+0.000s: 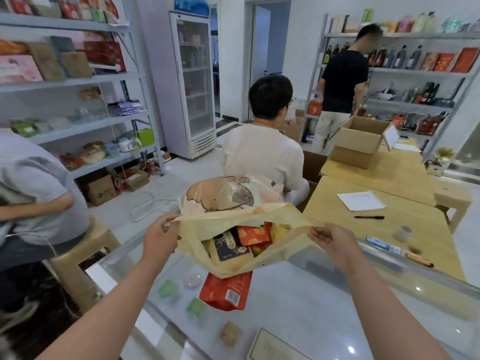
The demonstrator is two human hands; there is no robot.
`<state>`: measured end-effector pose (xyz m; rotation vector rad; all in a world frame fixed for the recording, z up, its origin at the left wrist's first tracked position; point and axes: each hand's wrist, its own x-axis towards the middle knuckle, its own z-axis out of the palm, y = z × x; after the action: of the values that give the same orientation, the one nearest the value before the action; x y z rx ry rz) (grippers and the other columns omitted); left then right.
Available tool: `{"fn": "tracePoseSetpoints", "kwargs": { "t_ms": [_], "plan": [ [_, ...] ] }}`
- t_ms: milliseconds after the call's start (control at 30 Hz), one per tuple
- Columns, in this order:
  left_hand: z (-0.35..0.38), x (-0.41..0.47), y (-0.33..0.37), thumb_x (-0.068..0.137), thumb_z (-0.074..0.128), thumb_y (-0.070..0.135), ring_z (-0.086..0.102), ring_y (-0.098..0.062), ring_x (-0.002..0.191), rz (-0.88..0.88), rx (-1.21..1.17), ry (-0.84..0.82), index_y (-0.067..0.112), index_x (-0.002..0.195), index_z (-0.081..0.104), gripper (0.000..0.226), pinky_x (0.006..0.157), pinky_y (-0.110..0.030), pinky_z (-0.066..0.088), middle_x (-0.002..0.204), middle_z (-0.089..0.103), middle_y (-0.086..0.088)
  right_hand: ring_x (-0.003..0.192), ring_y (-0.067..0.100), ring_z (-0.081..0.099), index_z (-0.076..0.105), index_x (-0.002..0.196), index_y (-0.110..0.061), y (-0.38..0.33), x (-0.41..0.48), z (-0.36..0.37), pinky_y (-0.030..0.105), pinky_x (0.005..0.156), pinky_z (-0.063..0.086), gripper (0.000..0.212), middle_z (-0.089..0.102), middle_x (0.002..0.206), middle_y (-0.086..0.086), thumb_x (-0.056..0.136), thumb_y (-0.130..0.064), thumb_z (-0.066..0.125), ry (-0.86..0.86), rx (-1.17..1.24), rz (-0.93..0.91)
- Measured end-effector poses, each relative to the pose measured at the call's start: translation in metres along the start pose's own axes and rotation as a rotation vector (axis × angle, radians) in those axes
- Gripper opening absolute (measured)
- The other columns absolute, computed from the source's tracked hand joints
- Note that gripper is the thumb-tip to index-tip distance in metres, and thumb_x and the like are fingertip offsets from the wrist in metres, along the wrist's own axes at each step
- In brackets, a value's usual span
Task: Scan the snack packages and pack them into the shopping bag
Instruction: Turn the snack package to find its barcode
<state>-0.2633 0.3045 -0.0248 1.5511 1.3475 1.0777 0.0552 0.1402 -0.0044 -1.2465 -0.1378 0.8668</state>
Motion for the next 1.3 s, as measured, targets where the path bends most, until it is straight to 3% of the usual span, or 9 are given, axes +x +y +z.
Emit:
{"fn": "tracePoseSetpoints", "kwargs": {
  "t_ms": [133, 233, 333, 433, 600, 700, 833, 1033, 1300],
  "plan": [
    [-0.009, -0.024, -0.019, 0.096, 0.055, 0.024, 0.047, -0.019, 0.053, -0.004, -0.132, -0.110, 0.023, 0.117, 0.056, 0.021, 0.048, -0.027, 0.039, 0.067, 0.058, -0.010, 0.078, 0.030, 0.062, 0.051, 0.095, -0.002, 0.018, -0.006, -0.008, 0.040, 0.077, 0.054, 0.012, 0.059, 0.088, 0.025, 0.094, 0.007, 0.042, -0.009, -0.060, -0.041],
    [-0.012, -0.042, -0.044, 0.101, 0.044, 0.033, 0.050, -0.021, 0.057, -0.078, -0.211, -0.124, 0.016, 0.120, 0.049, 0.026, 0.053, -0.031, 0.041, 0.074, 0.060, -0.013, 0.084, 0.034, 0.064, 0.040, 0.120, -0.014, 0.033, -0.012, -0.014, 0.045, 0.083, 0.054, 0.034, 0.061, 0.090, 0.026, 0.093, 0.006, 0.043, 0.034, -0.008, -0.045],
    [-0.008, -0.063, -0.076, 0.097, 0.043, 0.035, 0.055, -0.021, 0.076, -0.098, 0.009, -0.208, 0.006, 0.118, 0.055, 0.038, 0.068, -0.031, 0.045, 0.094, 0.066, -0.010, 0.079, 0.033, 0.064, 0.033, 0.130, -0.018, 0.049, -0.020, -0.017, 0.045, 0.083, 0.053, 0.050, 0.061, 0.088, 0.027, 0.091, 0.012, 0.039, 0.079, 0.053, -0.030],
    [0.005, -0.081, -0.100, 0.085, 0.055, 0.046, 0.050, -0.009, 0.108, 0.324, 0.529, -0.383, 0.018, 0.128, 0.056, 0.051, 0.095, -0.027, 0.039, 0.127, 0.054, 0.010, 0.076, 0.032, 0.062, 0.033, 0.134, -0.014, 0.060, -0.029, -0.021, 0.043, 0.083, 0.052, 0.053, 0.060, 0.086, 0.025, 0.090, 0.016, 0.039, 0.120, 0.062, -0.021],
    [0.039, -0.098, -0.104, 0.069, 0.064, 0.051, 0.060, -0.014, 0.096, 0.560, 0.630, -0.505, 0.015, 0.121, 0.058, 0.064, 0.087, -0.015, 0.039, 0.108, 0.065, 0.004, 0.077, 0.029, 0.063, 0.043, 0.123, -0.007, 0.074, -0.032, -0.028, 0.039, 0.076, 0.053, 0.037, 0.064, 0.091, 0.021, 0.091, 0.011, 0.047, 0.137, -0.099, 0.014],
    [0.047, -0.099, -0.110, 0.070, 0.063, 0.050, 0.059, -0.019, 0.095, 0.647, 0.667, -0.448, 0.010, 0.114, 0.061, 0.059, 0.087, -0.021, 0.038, 0.103, 0.067, -0.001, 0.084, 0.025, 0.060, 0.049, 0.111, -0.010, 0.091, -0.040, -0.037, 0.037, 0.071, 0.052, 0.023, 0.062, 0.103, 0.013, 0.090, -0.011, 0.059, 0.200, -0.577, -0.010],
    [0.055, -0.105, -0.114, 0.069, 0.065, 0.057, 0.060, -0.018, 0.093, 0.867, 0.676, -0.443, 0.016, 0.107, 0.067, 0.056, 0.087, -0.026, 0.039, 0.099, 0.066, 0.002, 0.097, 0.023, 0.056, 0.052, 0.105, -0.019, 0.117, -0.055, -0.043, 0.032, 0.077, 0.045, 0.044, 0.055, 0.105, 0.005, 0.079, -0.049, 0.069, 0.146, -1.107, 0.019],
    [0.068, -0.117, -0.106, 0.065, 0.067, 0.058, 0.061, -0.016, 0.081, 1.075, 0.642, -0.454, 0.013, 0.093, 0.071, 0.053, 0.076, -0.023, 0.047, 0.086, 0.065, 0.001, 0.094, 0.022, 0.057, 0.056, 0.116, -0.016, 0.122, -0.059, -0.040, 0.027, 0.071, 0.043, 0.045, 0.057, 0.106, 0.007, 0.080, -0.036, 0.073, 0.121, -1.147, 0.036],
    [0.084, -0.145, -0.080, 0.069, 0.067, 0.046, 0.055, -0.013, 0.058, 1.314, 0.483, -0.506, 0.019, 0.065, 0.063, 0.027, 0.050, -0.019, 0.043, 0.063, 0.057, 0.004, 0.076, 0.021, 0.067, 0.059, 0.088, -0.008, 0.105, -0.060, -0.043, 0.034, 0.070, 0.055, 0.021, 0.069, 0.087, 0.008, 0.081, -0.020, 0.074, 0.103, -0.862, 0.172]
  ]
}}
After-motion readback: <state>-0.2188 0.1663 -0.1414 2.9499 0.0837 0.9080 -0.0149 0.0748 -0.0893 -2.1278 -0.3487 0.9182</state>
